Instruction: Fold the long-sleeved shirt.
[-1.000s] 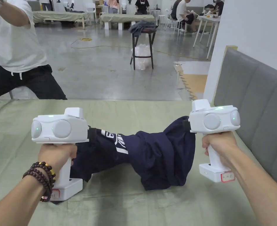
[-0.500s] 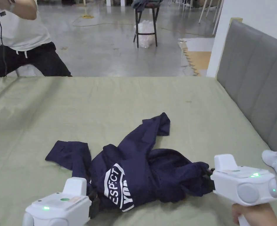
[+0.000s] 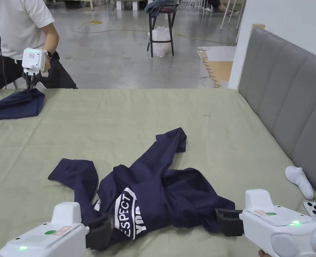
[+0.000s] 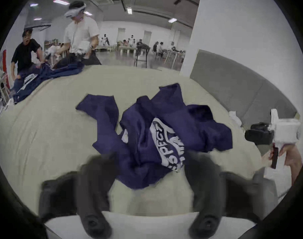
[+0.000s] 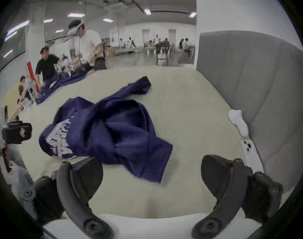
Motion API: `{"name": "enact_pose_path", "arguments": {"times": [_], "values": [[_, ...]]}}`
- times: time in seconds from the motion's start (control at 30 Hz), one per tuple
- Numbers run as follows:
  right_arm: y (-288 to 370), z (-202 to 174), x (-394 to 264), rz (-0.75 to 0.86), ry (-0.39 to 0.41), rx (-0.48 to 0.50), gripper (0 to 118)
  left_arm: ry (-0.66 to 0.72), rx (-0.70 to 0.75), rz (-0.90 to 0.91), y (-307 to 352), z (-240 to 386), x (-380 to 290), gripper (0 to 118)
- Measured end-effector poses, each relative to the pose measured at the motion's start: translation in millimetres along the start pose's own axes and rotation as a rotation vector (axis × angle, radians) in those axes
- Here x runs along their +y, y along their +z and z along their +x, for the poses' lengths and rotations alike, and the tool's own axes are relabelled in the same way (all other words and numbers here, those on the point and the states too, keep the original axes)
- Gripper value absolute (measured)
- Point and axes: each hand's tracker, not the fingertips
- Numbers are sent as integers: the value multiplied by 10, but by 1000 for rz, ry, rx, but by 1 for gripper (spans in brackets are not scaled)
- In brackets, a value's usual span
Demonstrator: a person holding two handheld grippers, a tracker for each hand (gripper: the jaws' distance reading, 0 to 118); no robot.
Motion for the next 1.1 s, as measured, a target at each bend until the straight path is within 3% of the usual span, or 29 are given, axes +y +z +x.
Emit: {"name": "enact_pose_path", "arguments": {"times": [0.03, 0.07, 0.1, 0.13, 0.4, 0.5, 0.53, 0.67, 0.8, 0.83, 0.87, 0.9, 0.93, 0.97, 1.03, 1.1], "values": [[189, -33, -39, -12, -3, 19, 106, 1, 1, 14, 134, 36, -35, 47], [320, -62, -100, -6, -15, 33, 82, -6, 8, 40, 244, 79, -88, 19], [407, -89, -151, 6, -23, 38, 43, -13, 25, 47, 360, 181, -108, 6], [472, -128, -188, 9, -25, 29, 0, -7, 29, 59, 454, 200, -153, 4], [390, -169, 33, 36, -23, 60, 3, 20, 18, 39, 511, 166, -58, 4], [9, -54, 256, -25, -66, 15, 68, 22, 10, 33, 346, 152, 101, 4], [-176, -15, 302, -65, -76, 9, 82, 4, 11, 30, 292, 168, 168, 4], [-952, 132, 358, -210, -95, -6, 78, -30, -2, -5, -111, 180, 517, 4], [-1488, 176, 223, -279, -79, -4, 59, -22, 14, -42, -692, 87, 895, 4], [-1531, 171, 186, -282, -99, 23, 36, -20, 18, -52, -842, 49, 989, 4], [-1553, 140, 167, -287, -121, 64, 18, -15, 14, -55, -989, 4, 1071, 11], [-1552, 86, 158, -280, -106, 48, 13, -18, 11, -68, -1167, -11, 1160, 37], [-1537, 31, 163, -268, -54, 8, 13, -34, 16, -123, -1356, -34, 1233, 89], [-1506, -3, 170, -260, -23, 4, 13, -39, 47, -180, -1554, -47, 1284, 111], [-1515, 11, 153, -260, -37, 5, 13, -61, 66, -217, -1938, -48, 1262, 96], [-1531, 42, 133, -256, -50, 10, 13, -83, 85, -285, -2289, -26, 1172, 96]]}}
